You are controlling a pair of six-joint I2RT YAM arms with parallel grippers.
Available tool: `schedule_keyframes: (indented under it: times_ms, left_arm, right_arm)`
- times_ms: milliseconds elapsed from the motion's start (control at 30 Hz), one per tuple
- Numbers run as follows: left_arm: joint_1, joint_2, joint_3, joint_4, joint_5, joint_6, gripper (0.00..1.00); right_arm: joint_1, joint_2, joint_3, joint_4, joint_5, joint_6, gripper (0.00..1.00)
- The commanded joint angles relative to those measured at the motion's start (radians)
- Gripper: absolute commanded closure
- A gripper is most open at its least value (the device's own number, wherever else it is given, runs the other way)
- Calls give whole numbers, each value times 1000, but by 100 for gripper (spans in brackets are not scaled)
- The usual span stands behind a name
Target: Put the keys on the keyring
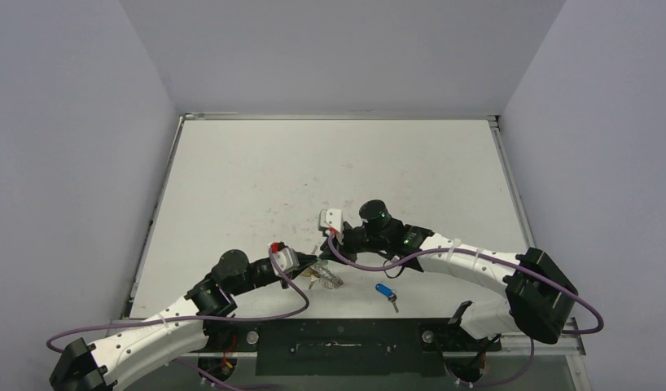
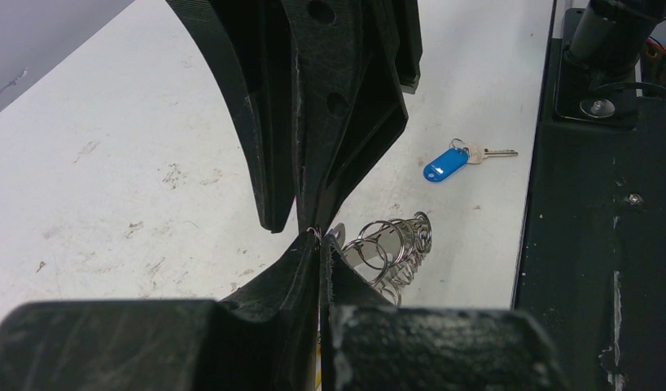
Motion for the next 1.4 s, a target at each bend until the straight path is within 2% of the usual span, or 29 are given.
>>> schedule_keyframes:
  times_ms: [0, 233, 400, 500, 667, 733, 867, 1233, 1367]
  left_arm:
    - [-5, -19, 4, 83, 9, -10, 100]
    - [-5, -20, 2, 87, 7, -8, 100]
    - [-5, -17, 2, 92, 6, -6, 100]
    - [-5, -18, 1, 92, 7, -5, 100]
    - [-5, -21, -4, 95, 14, -5, 100]
    - [-5, -25, -4, 89, 17, -5, 100]
    - [-5, -38, -7, 77, 17, -5, 100]
    - [-5, -52, -13, 59, -3, -3, 100]
    - [-5, -51, -15, 63, -1, -2, 100]
  right_arm:
    - [-7, -17, -20, 83, -8, 28, 73]
    - [-8, -23, -34, 107, -9, 47, 55]
    - [-9, -18, -53, 147, -26, 71, 53]
    - [-7, -9, -61, 165, -42, 76, 61]
    - [-11, 6, -58, 174, -90, 73, 86]
    - [-23, 4, -65, 201, -127, 83, 88]
    - [-38, -19, -62, 173, -135, 78, 83]
    - [-51, -119, 11, -151, -158, -100, 67]
    - [-53, -124, 13, -160, -158, -107, 66]
